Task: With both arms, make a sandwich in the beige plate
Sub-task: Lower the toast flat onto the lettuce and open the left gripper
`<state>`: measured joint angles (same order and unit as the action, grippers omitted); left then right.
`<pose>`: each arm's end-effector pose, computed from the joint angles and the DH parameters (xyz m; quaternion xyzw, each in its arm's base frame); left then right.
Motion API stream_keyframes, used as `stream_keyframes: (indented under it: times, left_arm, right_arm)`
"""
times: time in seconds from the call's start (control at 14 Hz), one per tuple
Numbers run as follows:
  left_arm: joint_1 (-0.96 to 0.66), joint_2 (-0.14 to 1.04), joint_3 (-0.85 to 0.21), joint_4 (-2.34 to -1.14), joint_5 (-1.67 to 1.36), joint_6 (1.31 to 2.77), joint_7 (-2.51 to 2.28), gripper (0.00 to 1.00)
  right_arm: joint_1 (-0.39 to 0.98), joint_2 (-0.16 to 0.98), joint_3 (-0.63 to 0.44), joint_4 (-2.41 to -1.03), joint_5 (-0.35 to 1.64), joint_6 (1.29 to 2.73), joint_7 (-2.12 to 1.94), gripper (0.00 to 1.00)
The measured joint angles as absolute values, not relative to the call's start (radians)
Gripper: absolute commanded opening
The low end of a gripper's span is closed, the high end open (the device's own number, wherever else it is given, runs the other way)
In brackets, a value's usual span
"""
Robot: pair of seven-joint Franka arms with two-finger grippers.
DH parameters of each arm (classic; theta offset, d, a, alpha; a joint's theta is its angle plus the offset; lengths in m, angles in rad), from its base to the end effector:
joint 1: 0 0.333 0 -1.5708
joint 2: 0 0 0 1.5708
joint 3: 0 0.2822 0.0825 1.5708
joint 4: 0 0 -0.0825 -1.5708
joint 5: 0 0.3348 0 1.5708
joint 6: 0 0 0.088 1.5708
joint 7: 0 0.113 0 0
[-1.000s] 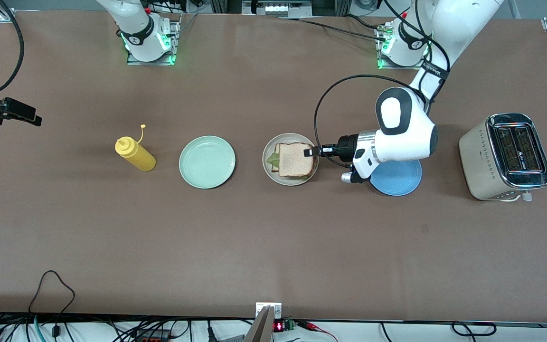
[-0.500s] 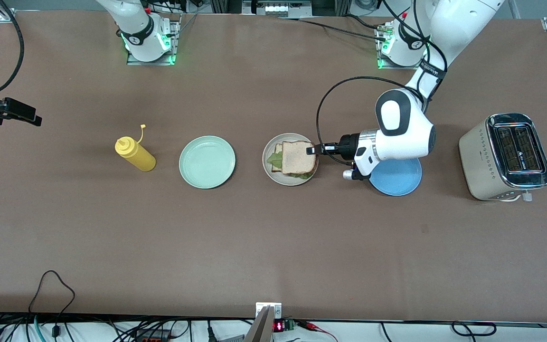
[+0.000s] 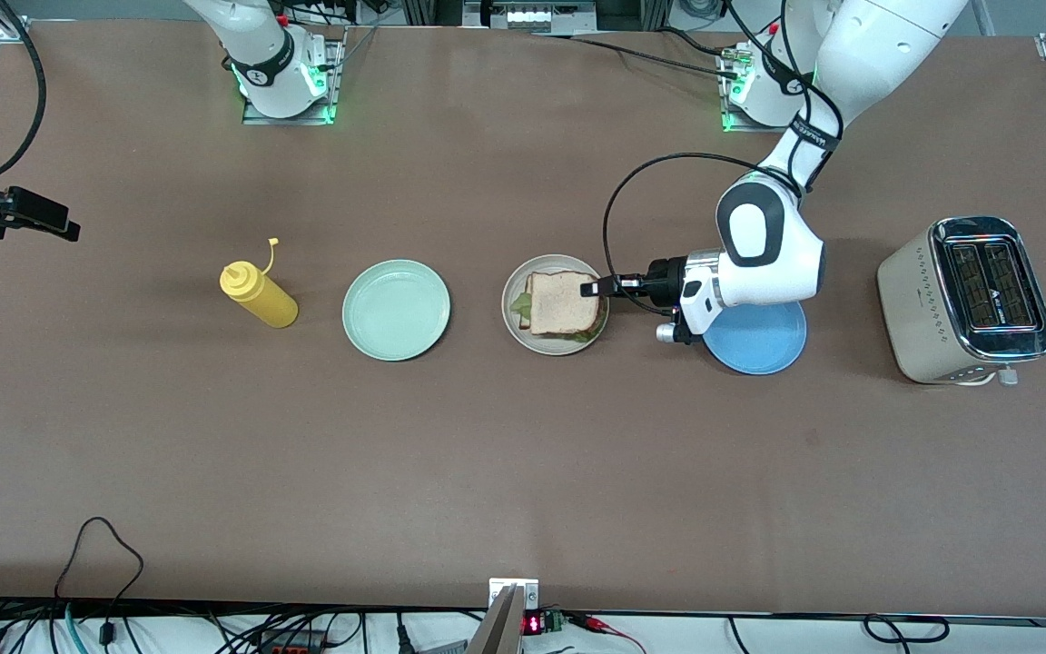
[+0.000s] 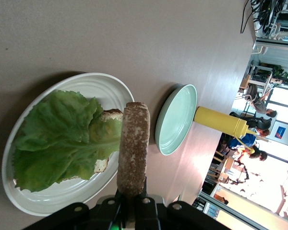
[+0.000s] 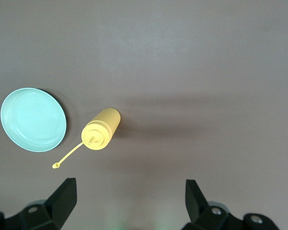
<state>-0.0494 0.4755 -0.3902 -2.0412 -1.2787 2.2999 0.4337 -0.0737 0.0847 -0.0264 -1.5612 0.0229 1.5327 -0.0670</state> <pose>0.4854 -0.2526 0.2271 0.8690 0.0843 -0.1043 0.4763 0.5185 -0.0489 0.5422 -0.9982 0.0167 0.0555 0.0150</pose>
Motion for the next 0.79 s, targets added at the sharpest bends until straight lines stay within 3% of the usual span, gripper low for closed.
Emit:
stream_keyframes:
  times: [0.5,0.57,0.64,0.71,0.79]
  left_arm:
    - [-0.054,0.555,-0.391,-2.044,-1.359,2.3,0.59,0.02]
    - [-0.055,0.564,-0.391,-2.044,-1.369,2.3,0.608,0.14]
    - [-0.055,0.57,-0.391,-2.044,-1.373,2.3,0.614,0.55]
    - [-0.055,0.571,-0.391,-2.044,-1.374,2.3,0.614,0.85]
    - [-0.055,0.571,-0.391,-2.042,-1.374,2.3,0.614,1.0]
  right_arm:
    - [-0.074,0.085,-0.026,-1.561,0.023,1.533,-0.067,1.0]
    - [-0.074,0.085,-0.026,-1.561,0.023,1.533,-0.067,1.0]
    - [-0.074,0.085,-0.026,-1.561,0.023,1.533,-0.067,1.0]
    - [-0.074,0.085,-0.026,-1.561,0.023,1.533,-0.067,1.0]
    - [-0.074,0.085,-0.026,-1.561,0.023,1.533,-0.067,1.0]
